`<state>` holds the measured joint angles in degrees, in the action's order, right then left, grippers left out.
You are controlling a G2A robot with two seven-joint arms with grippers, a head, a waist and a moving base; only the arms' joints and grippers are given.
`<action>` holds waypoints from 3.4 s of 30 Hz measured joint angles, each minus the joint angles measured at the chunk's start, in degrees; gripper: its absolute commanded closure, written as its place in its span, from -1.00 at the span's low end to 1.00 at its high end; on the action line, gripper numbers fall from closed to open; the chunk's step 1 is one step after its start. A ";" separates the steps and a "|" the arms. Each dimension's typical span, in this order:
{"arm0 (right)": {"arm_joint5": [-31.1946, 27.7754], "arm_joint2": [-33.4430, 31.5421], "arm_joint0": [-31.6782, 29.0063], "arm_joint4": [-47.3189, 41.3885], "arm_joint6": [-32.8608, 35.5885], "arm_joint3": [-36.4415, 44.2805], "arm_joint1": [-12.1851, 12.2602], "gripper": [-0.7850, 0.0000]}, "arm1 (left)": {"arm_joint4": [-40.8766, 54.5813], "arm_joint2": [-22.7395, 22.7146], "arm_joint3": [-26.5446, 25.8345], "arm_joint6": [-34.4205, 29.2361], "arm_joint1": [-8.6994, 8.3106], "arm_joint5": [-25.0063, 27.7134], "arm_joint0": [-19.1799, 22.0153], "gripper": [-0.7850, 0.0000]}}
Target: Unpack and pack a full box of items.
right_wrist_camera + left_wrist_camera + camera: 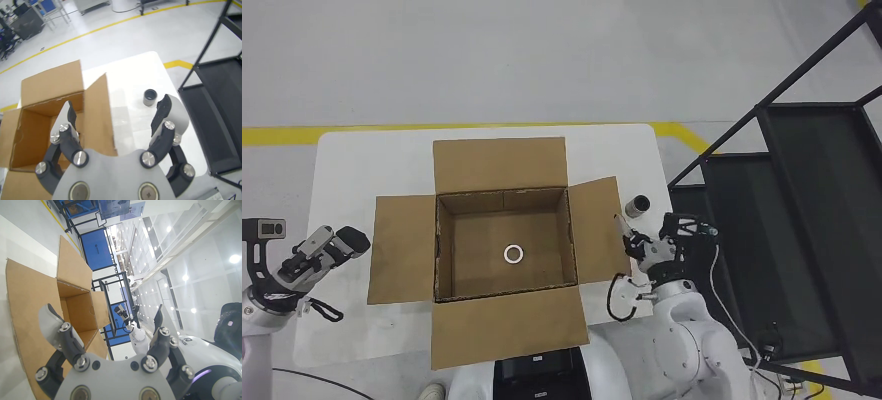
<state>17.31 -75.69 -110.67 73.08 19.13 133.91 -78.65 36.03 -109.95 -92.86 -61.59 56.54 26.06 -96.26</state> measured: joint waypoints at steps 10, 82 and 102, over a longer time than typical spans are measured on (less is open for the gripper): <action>-6.57 18.00 18.23 14.80 24.12 -6.11 -1.20 -1.00 | 0.00 0.00 0.00 0.00 0.00 0.00 0.00 -1.00; -0.20 34.33 57.40 -6.46 44.29 -59.81 -11.18 0.19 | 0.00 0.00 0.00 0.00 0.00 0.00 0.00 -1.00; -0.84 34.23 58.53 -8.80 41.30 -67.94 -13.13 0.25 | 0.00 0.00 0.00 0.00 0.00 0.00 0.00 -1.00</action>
<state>16.47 -41.46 -52.14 64.28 60.43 65.97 -91.78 36.03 -109.95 -92.86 -61.59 56.54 26.06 -96.26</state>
